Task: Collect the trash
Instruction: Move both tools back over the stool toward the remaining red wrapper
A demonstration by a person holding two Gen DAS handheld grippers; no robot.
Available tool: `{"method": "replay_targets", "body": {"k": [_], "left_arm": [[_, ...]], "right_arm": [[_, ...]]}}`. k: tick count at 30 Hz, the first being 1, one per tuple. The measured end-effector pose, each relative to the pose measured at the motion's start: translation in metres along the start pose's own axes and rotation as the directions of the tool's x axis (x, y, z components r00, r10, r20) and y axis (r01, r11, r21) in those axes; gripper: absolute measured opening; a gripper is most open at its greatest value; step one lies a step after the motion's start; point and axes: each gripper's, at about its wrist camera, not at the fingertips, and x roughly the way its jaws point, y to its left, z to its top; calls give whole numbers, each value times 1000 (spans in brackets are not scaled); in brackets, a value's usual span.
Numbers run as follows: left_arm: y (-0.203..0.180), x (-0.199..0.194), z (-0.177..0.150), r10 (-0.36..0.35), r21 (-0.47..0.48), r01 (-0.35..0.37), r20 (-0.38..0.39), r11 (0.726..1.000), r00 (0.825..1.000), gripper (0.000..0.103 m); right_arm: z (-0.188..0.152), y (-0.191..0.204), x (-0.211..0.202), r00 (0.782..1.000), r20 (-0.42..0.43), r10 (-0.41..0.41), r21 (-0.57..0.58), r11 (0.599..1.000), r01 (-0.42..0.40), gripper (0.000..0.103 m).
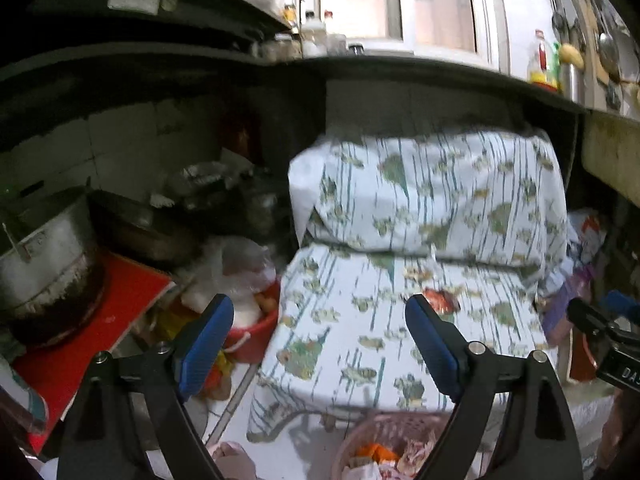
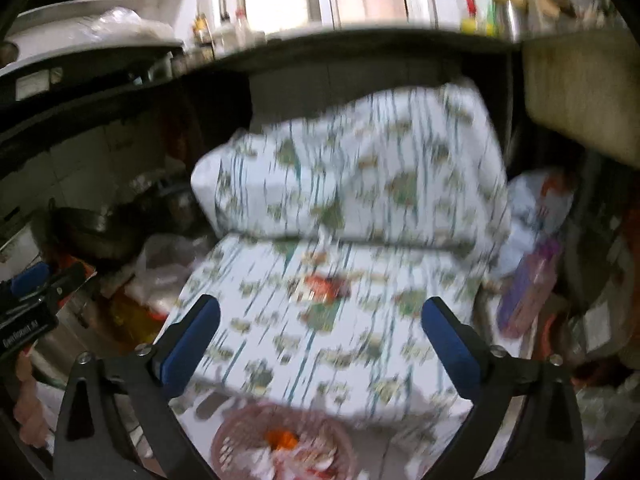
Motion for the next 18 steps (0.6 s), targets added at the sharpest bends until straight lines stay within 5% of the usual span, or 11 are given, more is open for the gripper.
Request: {"method": "replay_targets", "body": {"k": [3, 8, 11, 18], "left_arm": [[6, -12, 10, 7, -12, -6, 55, 1000, 998, 90], [12, -29, 16, 35, -45, -30, 125, 999, 991, 103], [14, -38, 21, 4, -53, 4, 149, 999, 989, 103], [9, -56, 54, 45, -32, -39, 229, 999, 972, 103]], "right_arm": [[8, 6, -16, 993, 92, -68, -78, 994, 76, 103], [12, 10, -33, 991, 122, -55, -63, 996, 63, 103], [17, 10, -35, 995, 98, -19, -33, 999, 22, 103], [51, 4, -37, 999, 42, -4, 14, 1000, 4, 103]]}}
